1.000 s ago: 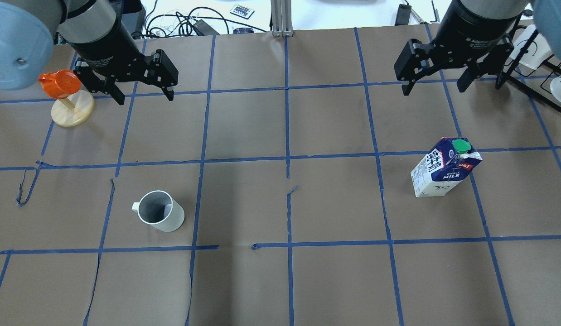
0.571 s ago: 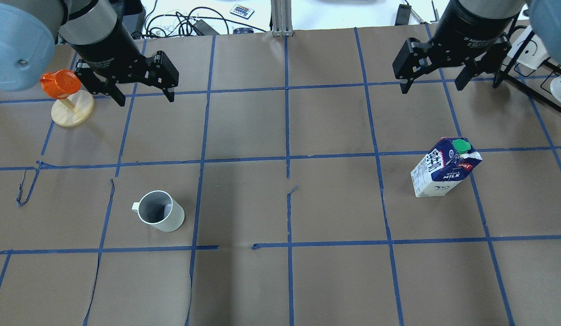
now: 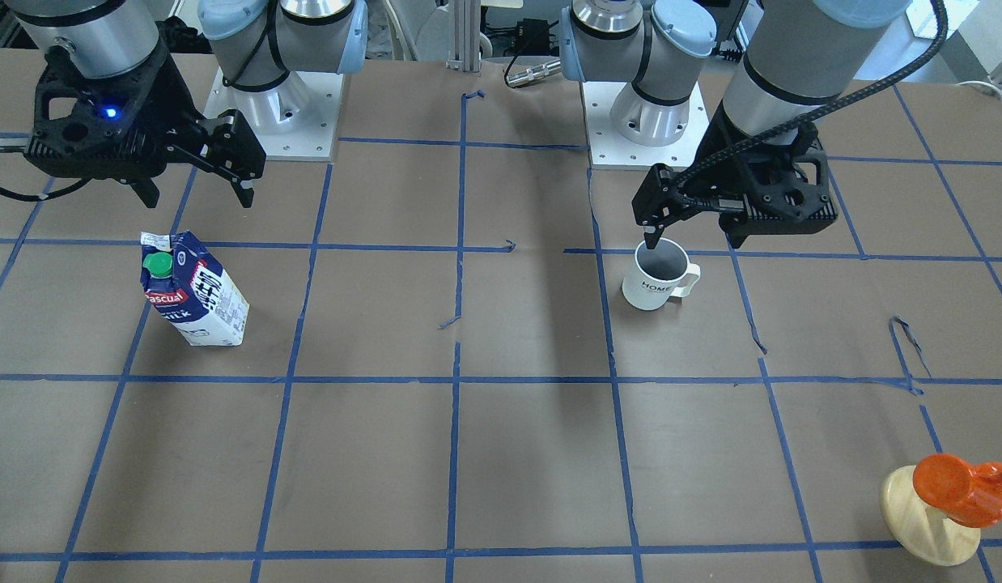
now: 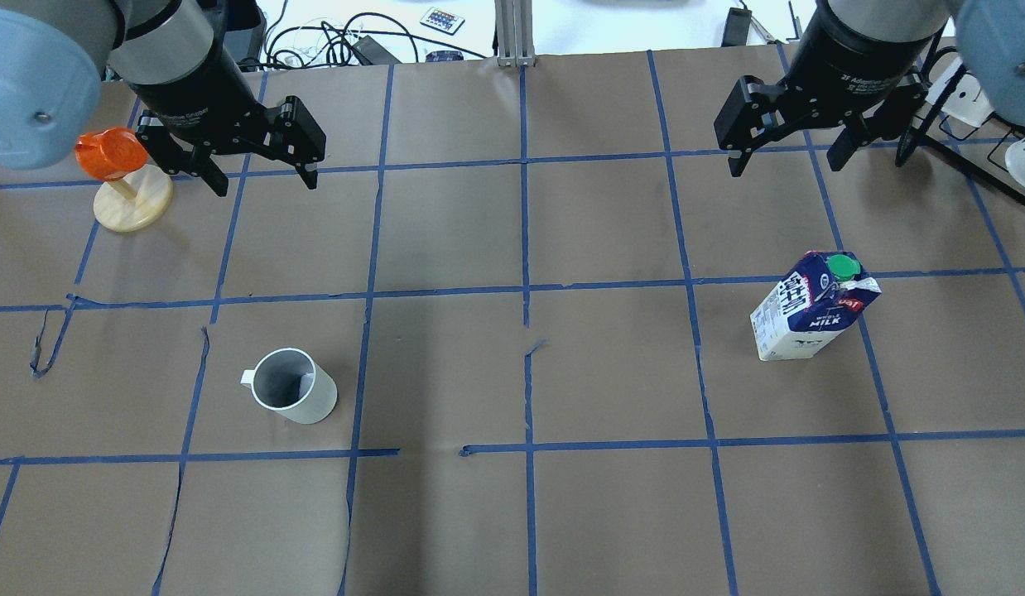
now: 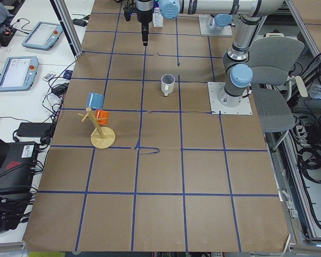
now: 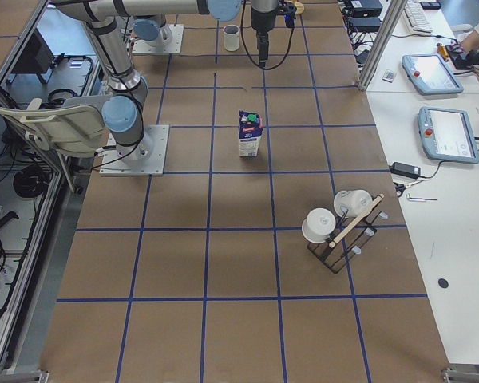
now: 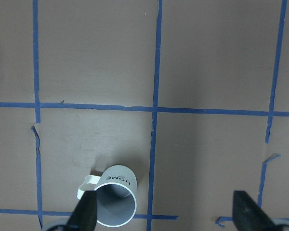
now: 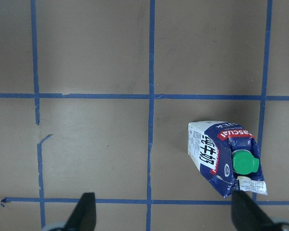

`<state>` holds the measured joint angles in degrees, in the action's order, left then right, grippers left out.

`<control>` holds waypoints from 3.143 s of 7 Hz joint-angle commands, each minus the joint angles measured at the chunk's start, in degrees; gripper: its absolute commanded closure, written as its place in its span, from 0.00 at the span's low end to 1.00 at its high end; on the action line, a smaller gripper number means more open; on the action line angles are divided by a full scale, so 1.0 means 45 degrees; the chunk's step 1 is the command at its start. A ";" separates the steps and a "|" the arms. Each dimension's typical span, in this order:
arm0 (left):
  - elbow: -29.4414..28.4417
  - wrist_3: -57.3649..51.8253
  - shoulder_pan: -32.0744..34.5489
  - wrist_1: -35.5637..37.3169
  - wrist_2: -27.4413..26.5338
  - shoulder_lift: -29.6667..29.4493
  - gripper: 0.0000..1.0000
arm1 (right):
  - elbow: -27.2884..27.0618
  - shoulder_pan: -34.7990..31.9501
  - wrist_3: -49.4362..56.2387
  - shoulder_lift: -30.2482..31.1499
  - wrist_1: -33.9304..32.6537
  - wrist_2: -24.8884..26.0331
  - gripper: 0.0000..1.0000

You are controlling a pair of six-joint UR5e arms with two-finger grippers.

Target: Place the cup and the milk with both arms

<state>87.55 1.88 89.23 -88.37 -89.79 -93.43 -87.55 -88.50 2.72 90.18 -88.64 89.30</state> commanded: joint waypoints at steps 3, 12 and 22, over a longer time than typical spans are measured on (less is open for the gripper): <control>0.1413 -0.0124 0.0053 0.0028 -0.0067 0.0059 0.00 | -0.0194 0.0019 0.0058 -0.0001 -0.0088 0.0000 0.00; 0.7730 -0.0865 -0.0024 0.4423 -0.0868 0.0196 1.00 | -0.0835 0.1816 0.0078 -0.1385 -0.0302 -0.0019 0.00; 0.4456 0.5974 0.5414 0.4950 0.0226 -0.1478 1.00 | -0.2964 0.2285 0.2186 -0.1485 -0.1923 0.1484 0.00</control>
<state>110.79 20.34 106.91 -66.32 -88.95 -97.45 -99.92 -78.23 11.76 83.77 -97.10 95.44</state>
